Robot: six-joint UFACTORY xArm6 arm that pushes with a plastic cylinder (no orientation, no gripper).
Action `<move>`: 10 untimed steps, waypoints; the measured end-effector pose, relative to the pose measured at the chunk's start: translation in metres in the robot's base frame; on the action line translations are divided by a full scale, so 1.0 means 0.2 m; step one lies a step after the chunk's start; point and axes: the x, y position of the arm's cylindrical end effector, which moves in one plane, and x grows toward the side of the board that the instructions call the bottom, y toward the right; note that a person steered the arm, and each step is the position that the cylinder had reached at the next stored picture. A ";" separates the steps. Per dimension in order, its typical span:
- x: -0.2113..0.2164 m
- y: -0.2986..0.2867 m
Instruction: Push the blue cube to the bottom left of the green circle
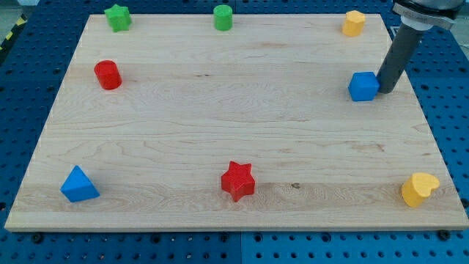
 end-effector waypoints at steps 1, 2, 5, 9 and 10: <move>0.00 -0.11; 0.01 -0.25; 0.09 -0.75; 0.12 -0.95; 0.12 -1.06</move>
